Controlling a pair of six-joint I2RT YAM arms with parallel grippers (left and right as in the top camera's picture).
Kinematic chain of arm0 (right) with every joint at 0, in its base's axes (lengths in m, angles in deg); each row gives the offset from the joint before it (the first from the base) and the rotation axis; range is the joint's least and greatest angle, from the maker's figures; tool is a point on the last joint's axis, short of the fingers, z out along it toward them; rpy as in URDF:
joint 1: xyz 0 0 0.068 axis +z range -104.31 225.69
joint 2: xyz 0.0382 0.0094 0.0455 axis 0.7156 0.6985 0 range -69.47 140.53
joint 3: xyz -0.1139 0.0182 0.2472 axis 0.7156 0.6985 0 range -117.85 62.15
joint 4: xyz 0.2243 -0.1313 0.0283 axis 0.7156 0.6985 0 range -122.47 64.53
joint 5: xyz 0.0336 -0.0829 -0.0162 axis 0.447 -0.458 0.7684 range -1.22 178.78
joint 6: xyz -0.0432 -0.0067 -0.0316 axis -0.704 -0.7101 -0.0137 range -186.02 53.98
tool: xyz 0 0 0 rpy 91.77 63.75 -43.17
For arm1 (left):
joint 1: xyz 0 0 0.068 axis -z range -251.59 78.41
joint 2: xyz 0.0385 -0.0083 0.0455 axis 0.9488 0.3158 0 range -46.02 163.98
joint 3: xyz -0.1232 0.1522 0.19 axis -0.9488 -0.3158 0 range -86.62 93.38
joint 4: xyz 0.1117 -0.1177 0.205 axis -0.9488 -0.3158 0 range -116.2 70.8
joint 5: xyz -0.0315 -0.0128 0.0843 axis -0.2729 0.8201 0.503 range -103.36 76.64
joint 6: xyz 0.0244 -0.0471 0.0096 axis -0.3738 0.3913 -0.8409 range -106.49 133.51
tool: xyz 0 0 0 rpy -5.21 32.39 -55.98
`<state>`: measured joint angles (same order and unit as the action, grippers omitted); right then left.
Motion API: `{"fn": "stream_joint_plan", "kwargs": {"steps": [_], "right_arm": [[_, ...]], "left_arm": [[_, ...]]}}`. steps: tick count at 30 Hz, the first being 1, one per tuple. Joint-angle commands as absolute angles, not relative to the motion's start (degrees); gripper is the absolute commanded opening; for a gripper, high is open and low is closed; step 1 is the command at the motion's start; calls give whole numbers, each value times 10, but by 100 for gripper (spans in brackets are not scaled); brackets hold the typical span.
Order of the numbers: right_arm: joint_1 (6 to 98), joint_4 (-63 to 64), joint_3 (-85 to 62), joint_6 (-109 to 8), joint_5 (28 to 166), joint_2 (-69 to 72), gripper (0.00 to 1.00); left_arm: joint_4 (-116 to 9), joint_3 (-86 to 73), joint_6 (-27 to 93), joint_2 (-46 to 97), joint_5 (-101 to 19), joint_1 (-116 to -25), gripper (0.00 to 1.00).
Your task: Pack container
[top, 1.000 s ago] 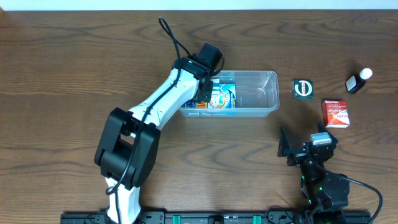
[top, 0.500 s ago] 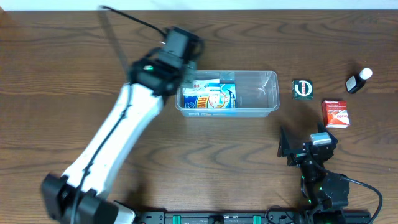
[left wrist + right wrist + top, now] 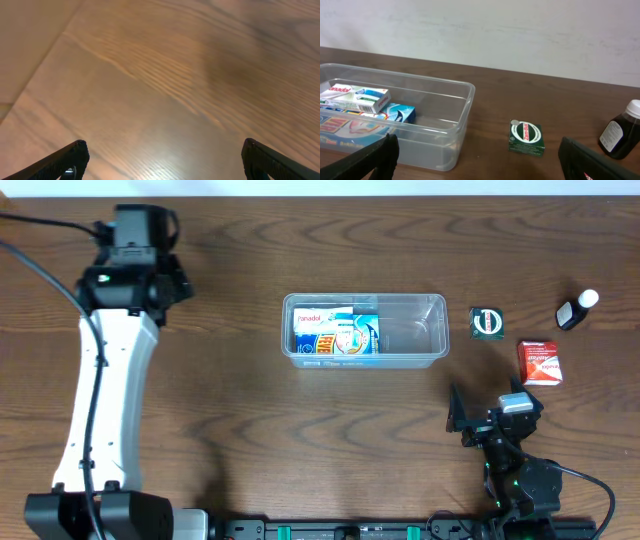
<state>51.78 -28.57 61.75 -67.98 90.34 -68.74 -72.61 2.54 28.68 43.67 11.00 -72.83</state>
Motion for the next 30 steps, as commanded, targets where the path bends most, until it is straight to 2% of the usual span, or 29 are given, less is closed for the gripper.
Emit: {"fn": "stream_joint_plan", "kwargs": {"steps": [1,11,16,19,23,30], "right_arm": [[517,-284,618,-683,905,-690,99],[517,-316,618,-700,888,-690,99],[517,-374,603,-699,961,-690,99],[515,-325,550,-704,949,-678,99],[496,-215,443,-787,904,-619,99],[430,-48,226,-768,893,-398,99]], "left_arm": [[-728,30,286,435,124,-750,98],[-728,30,286,434,124,-759,98],[-728,30,286,435,124,-759,98],[-728,30,286,434,124,-759,98],[-728,30,286,435,124,-759,98],[-728,30,286,434,124,-759,98]]}}
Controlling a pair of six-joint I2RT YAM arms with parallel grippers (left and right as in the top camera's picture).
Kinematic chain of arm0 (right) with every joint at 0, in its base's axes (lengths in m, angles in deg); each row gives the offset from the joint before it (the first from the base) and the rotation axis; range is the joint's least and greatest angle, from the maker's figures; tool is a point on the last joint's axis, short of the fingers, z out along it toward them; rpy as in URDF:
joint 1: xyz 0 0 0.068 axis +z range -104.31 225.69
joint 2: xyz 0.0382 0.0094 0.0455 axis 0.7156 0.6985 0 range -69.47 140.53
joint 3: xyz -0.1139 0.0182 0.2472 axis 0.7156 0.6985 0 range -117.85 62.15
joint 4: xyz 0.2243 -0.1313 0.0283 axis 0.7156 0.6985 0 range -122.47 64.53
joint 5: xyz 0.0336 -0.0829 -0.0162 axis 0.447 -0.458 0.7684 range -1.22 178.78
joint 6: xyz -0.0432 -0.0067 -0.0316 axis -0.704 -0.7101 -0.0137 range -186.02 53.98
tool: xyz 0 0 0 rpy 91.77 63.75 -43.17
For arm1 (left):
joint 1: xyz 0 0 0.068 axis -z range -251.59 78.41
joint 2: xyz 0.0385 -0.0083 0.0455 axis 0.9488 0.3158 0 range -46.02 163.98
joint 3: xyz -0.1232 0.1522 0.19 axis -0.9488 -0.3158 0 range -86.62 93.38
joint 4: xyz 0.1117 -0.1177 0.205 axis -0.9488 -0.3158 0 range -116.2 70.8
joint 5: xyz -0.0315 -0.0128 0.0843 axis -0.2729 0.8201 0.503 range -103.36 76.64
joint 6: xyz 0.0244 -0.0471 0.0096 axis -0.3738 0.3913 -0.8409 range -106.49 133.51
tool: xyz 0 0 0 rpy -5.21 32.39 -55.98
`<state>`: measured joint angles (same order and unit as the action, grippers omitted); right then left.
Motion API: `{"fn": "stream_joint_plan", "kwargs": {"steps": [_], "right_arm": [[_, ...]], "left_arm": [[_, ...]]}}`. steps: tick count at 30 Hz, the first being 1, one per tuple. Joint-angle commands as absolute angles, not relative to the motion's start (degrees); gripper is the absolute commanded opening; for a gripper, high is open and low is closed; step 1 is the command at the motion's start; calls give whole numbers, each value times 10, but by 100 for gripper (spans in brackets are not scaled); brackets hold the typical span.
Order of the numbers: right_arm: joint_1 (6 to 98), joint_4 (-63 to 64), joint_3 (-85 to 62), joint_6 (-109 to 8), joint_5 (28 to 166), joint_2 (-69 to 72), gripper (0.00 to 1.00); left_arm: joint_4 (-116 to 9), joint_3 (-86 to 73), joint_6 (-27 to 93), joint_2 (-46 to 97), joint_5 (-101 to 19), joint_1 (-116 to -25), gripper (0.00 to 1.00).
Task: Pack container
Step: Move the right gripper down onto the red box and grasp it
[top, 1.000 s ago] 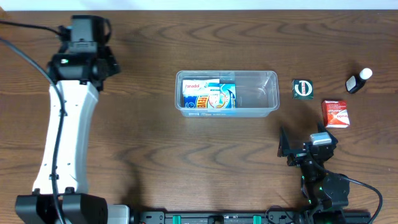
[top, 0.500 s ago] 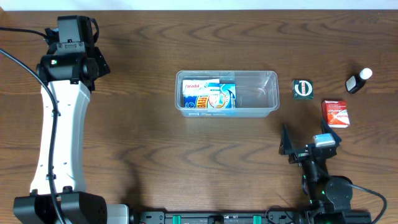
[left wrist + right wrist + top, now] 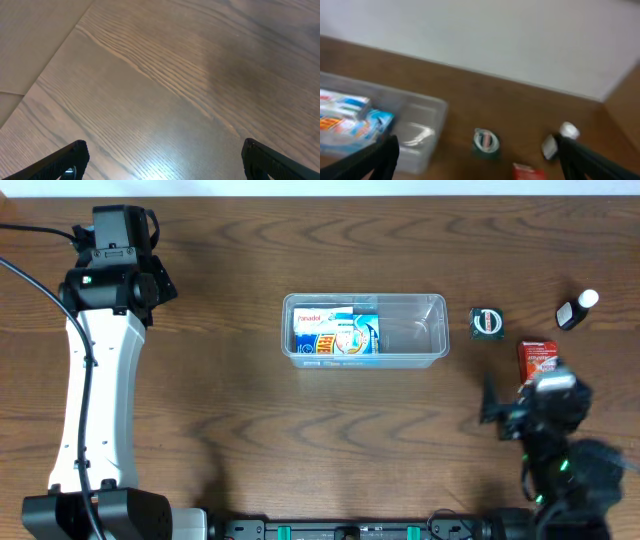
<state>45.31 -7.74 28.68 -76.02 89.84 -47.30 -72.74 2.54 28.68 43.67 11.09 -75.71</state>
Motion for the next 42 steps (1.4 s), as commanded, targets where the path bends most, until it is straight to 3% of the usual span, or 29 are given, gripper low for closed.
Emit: {"fn": "stream_joint_plan", "kwargs": {"steps": [1,6,13,19,27,42], "right_arm": [[418,-23,192,-768,902,-355,99],[368,82,45,-830,972,-164,99],[325,196,-118,-837,958,28,99],[311,187,-122,-836,868,80,99],[258,187,-119,-834,856,177,99],[247,176,-119,-854,858,310,99]], "left_arm": [[-728,30,286,434,124,-759,98],[-728,30,286,435,124,-759,98],[-728,30,286,434,124,-759,98],[-728,30,286,435,124,-759,98],[-728,30,286,434,124,-759,98],[-728,30,286,435,124,-759,98]]}}
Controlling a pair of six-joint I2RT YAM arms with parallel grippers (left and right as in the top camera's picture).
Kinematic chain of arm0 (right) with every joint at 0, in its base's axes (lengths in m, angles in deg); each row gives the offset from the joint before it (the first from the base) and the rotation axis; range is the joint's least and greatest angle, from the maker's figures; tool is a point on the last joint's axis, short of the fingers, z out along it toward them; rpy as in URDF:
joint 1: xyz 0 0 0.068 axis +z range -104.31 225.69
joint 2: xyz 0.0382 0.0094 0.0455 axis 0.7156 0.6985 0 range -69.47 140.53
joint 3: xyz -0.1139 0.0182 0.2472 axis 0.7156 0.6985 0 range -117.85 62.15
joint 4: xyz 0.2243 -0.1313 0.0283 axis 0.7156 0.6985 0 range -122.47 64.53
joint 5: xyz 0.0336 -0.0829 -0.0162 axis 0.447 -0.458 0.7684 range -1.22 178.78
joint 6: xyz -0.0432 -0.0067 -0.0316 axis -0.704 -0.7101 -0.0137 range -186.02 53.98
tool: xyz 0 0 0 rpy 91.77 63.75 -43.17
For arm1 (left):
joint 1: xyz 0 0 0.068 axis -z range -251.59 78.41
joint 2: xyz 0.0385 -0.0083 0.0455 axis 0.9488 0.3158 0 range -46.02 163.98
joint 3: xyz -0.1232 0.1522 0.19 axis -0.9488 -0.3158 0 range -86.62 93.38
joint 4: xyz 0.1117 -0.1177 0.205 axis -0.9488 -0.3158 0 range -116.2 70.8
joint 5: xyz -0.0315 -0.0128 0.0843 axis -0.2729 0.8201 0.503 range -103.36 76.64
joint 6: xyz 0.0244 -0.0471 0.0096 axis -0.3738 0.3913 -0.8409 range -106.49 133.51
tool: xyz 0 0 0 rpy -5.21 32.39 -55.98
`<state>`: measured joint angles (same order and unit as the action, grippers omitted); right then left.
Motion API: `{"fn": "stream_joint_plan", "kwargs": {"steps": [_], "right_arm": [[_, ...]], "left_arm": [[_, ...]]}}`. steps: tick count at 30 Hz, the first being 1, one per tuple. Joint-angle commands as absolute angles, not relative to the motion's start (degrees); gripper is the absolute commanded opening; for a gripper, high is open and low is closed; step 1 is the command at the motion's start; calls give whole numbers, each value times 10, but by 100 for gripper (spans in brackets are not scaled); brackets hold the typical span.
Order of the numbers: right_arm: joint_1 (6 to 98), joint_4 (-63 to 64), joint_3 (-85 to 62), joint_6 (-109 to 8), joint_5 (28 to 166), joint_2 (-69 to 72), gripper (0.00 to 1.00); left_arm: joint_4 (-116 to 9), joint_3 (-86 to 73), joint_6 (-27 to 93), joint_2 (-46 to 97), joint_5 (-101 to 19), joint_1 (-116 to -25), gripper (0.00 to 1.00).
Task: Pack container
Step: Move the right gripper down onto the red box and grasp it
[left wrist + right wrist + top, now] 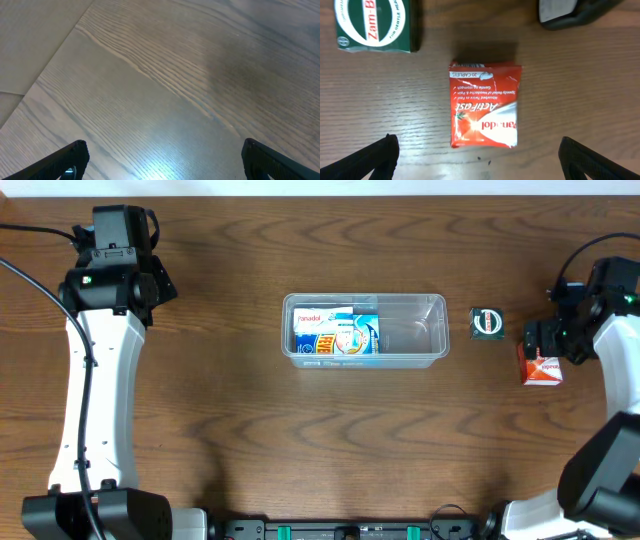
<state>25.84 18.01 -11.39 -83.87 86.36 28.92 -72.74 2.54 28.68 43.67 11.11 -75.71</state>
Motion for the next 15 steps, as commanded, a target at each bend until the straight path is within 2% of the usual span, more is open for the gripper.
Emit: {"fn": "stream_joint_plan", "kwargs": {"steps": [1,15], "right_arm": [[245,173,-119,-854,858,316,99],[242,117,-90,-839,858,375,99]], "left_arm": [[-728,30,286,435,124,-759,98],[-728,30,286,435,124,-759,98]]}}
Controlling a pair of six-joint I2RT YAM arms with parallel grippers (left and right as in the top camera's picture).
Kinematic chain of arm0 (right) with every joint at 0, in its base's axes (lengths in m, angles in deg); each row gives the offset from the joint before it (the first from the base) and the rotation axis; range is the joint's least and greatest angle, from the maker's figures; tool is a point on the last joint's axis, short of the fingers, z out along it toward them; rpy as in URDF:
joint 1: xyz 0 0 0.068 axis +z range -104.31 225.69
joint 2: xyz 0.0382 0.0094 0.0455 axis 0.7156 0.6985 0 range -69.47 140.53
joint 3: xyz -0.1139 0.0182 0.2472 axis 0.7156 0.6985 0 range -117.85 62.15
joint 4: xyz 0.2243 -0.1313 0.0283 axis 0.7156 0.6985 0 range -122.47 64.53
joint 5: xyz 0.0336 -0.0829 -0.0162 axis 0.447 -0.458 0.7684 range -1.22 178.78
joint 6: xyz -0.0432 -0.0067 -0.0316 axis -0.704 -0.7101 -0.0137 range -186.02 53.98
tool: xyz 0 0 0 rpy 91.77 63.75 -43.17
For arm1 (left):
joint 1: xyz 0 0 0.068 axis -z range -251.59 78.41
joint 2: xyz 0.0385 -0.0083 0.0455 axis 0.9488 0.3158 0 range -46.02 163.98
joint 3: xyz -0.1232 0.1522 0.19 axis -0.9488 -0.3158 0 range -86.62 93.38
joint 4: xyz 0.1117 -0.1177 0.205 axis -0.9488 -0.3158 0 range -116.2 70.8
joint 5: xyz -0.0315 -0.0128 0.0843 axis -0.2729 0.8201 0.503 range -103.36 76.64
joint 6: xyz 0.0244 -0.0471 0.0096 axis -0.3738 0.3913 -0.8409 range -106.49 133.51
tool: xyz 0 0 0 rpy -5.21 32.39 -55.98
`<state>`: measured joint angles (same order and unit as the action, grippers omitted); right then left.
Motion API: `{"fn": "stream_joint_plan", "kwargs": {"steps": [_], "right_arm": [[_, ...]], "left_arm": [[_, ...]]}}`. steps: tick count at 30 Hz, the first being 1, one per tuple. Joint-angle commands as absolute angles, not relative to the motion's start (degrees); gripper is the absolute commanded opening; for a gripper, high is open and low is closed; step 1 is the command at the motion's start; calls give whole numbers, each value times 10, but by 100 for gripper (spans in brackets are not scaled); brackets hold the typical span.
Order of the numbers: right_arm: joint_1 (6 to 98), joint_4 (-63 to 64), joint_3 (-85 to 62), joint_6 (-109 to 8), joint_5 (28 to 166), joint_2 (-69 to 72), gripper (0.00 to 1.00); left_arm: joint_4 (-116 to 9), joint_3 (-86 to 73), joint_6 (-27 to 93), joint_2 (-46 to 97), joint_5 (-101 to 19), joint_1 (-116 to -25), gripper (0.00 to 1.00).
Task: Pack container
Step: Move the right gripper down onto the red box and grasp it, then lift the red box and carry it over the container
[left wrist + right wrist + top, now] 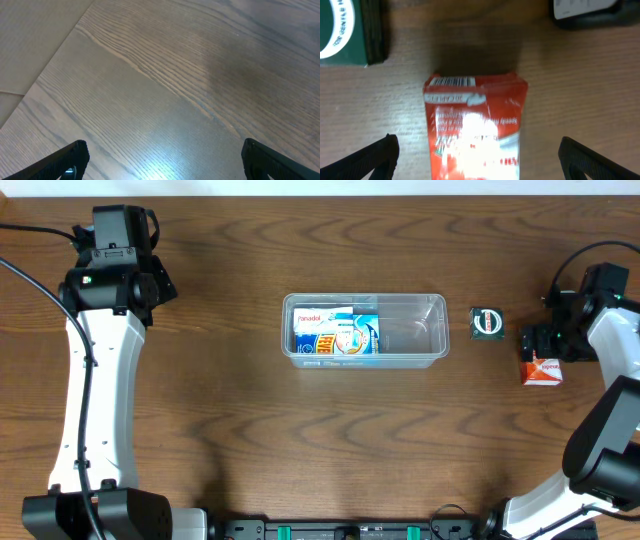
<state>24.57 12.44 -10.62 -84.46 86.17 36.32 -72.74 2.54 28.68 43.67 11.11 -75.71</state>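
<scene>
A clear plastic container [436,330] sits mid-table with a few medicine boxes [336,333] in its left half. A red Panadol ActiFast box [475,127] lies flat on the table at the right, also in the overhead view [542,368]. My right gripper [477,162] hangs open straight above that box, one finger on each side, apart from it. A green Zam-Buk box [487,322] lies left of it and a small dark bottle [590,10] behind. My left gripper [162,162] is open over bare wood at the far left.
The table's far edge runs close behind the left arm [100,370]. The bottle is hidden under my right arm [600,320] in the overhead view. Bare wood lies between the container and the items on the right.
My right gripper has come lower over the red box, which now fills more of the wrist view. The left arm has not moved.
My right gripper was low at the front right, facing the container. Then it was raised and further right. Later it stood over the red box at the right edge, and now it is lower over it. The left gripper stayed open at the far left.
</scene>
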Motion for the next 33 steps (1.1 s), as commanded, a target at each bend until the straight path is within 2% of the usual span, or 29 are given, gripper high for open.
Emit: {"fn": "stream_joint_plan", "kwargs": {"steps": [1,18,19,25,33], "right_arm": [[242,111,-83,-838,858,377,99],[242,4,-1,-823,863,386,99],[242,2,-1,-823,862,386,98],[242,-6,-1,-801,862,386,67],[247,-5,-12,-737,862,383,65]], "left_arm": [[-728,30,286,434,124,-759,98],[-728,30,286,434,124,-759,98],[-728,30,286,435,124,-759,98],[-728,30,286,434,124,-759,98],[-728,30,286,435,124,-759,98]]}}
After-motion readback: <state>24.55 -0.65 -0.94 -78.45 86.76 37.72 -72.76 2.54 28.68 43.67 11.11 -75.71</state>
